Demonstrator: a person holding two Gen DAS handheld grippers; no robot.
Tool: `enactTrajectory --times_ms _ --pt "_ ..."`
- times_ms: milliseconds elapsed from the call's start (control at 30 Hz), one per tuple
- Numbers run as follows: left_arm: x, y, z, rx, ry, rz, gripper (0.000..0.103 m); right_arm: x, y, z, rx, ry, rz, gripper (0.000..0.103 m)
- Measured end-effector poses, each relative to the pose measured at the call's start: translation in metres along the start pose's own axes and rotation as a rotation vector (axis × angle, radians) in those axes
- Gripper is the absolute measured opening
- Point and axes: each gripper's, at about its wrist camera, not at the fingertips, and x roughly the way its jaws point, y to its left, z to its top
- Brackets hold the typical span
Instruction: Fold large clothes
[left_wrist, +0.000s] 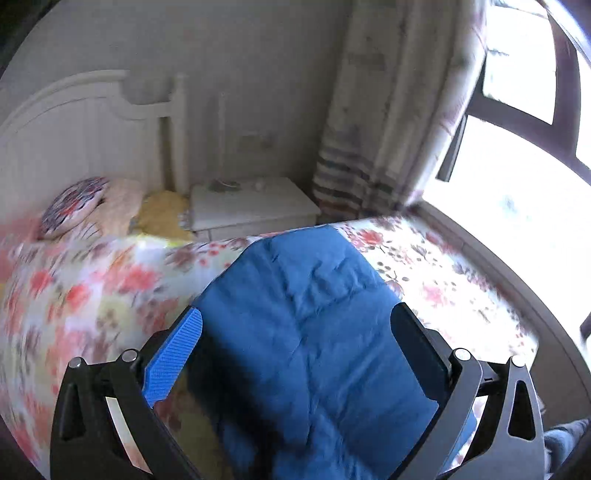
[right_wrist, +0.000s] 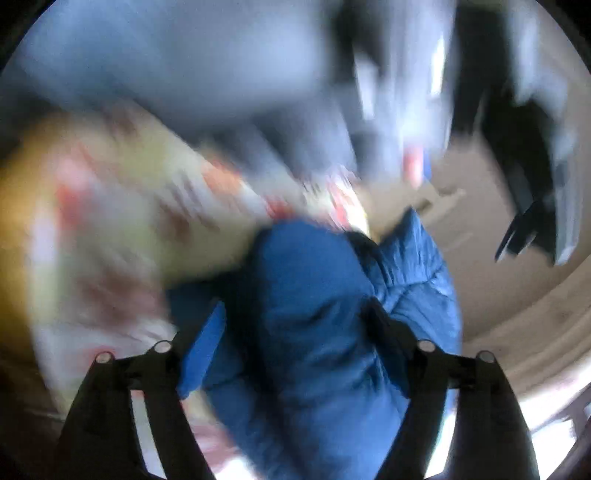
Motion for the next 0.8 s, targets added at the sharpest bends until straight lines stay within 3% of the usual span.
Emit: enactTrajectory --times_ms 67,100,200,267,400,533,600,800 --pt "0.016 -0.009 0.012 0.049 0.035 0.003 0.098 -0.030 -0.024 -0.006 0.134 -0.089 0.120 0.074" --pt "0.027 -0.014 0.017 0.083 0.054 0.006 0.098 -0.038 -0.036 -0.011 0.197 -0.116 0.149 0.065" --pt "0.052 -0.019 0.018 0.154 0.103 0.062 0.098 -0.043 -0.078 -0.026 0.369 -0.138 0.164 0.038" --pt "0.068 -0.010 0.012 0.169 0.142 0.120 0.098 -0.029 -0.096 -0.030 0.417 -0.111 0.154 0.037" --pt "0.090 0.021 0.000 0.140 0.206 0.193 0.098 -0.006 -0.089 -0.016 0.368 -0.091 0.210 0.036" --pt "0.106 0.051 -0.031 0.040 0.237 0.128 0.099 0.043 -0.051 -0.009 0.276 0.037 0.253 0.035" --pt "0.110 0.067 -0.047 -0.057 0.217 0.066 0.099 0.054 -0.039 -0.014 0.234 0.054 0.232 0.035" --pt "0.117 0.084 -0.069 -0.147 0.158 0.004 0.099 0.076 -0.035 -0.015 0.177 0.099 0.228 0.035"
